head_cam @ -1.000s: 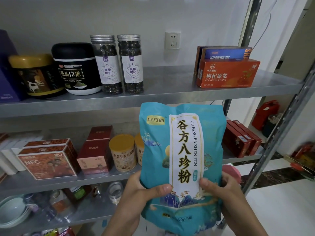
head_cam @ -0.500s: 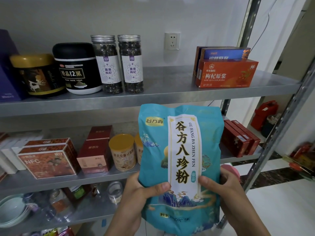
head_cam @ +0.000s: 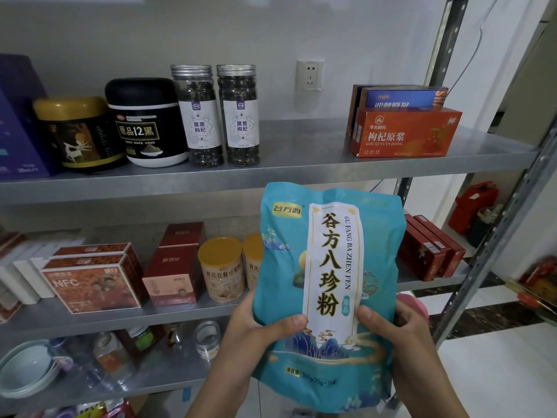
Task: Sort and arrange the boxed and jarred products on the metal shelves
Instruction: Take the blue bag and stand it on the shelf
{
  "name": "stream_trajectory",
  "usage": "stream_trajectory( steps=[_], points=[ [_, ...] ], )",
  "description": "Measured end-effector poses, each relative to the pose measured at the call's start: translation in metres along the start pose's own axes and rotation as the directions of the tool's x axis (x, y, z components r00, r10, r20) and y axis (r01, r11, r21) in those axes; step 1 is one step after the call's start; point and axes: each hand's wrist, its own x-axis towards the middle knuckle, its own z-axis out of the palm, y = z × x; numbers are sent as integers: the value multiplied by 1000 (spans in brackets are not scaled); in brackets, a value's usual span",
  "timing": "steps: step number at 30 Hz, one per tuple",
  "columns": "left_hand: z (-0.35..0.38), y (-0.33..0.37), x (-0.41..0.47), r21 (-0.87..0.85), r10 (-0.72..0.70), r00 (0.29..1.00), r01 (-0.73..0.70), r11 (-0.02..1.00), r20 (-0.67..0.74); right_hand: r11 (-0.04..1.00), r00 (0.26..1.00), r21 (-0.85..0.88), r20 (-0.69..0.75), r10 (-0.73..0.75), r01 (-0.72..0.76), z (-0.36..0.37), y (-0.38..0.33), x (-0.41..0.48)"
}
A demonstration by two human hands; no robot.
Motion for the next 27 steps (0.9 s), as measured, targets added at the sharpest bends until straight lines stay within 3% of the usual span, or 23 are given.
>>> stream_trajectory(
  steps=[3,5,7,9,12,16,20,24,25,26,27],
  points=[
    [8,-1,1,218,149,981,-119,969,-127,998,997,10,-59,-58,58,2,-3,2],
    [13,-4,0,475,319,924,-188,859,-210,992,985,-30,-119,-127,125,3,-6,4],
    [20,-7,-3,622,491,851,-285,730,-186,966,951,-134,-188,-245,222,5,-7,6],
    [30,-7,-4,633,529,845,-364,684,-86,894,882,-309,-245,-403,323,11,-6,9],
    [46,-4,-4,386,367,929,-358,850,52,734,742,-496,-234,-628,464,23,-2,9],
    [51,5,0,125,268,955,-284,951,127,510,603,-679,-123,-788,528,39,-1,2],
    [48,12,1,-66,238,952,-229,971,191,281,543,-806,58,-838,521,47,-8,-7],
    [50,14,2,-373,149,983,-99,923,106,75,510,-784,324,-797,617,57,1,-20],
    [51,13,4,-457,94,992,-44,888,87,61,515,-755,384,-767,653,59,5,-24],
    [51,12,6,-522,54,996,-8,853,72,114,552,-716,415,-723,689,60,7,-27],
    [50,11,7,-565,37,997,5,825,62,240,614,-664,409,-675,708,61,6,-29]
  ],
)
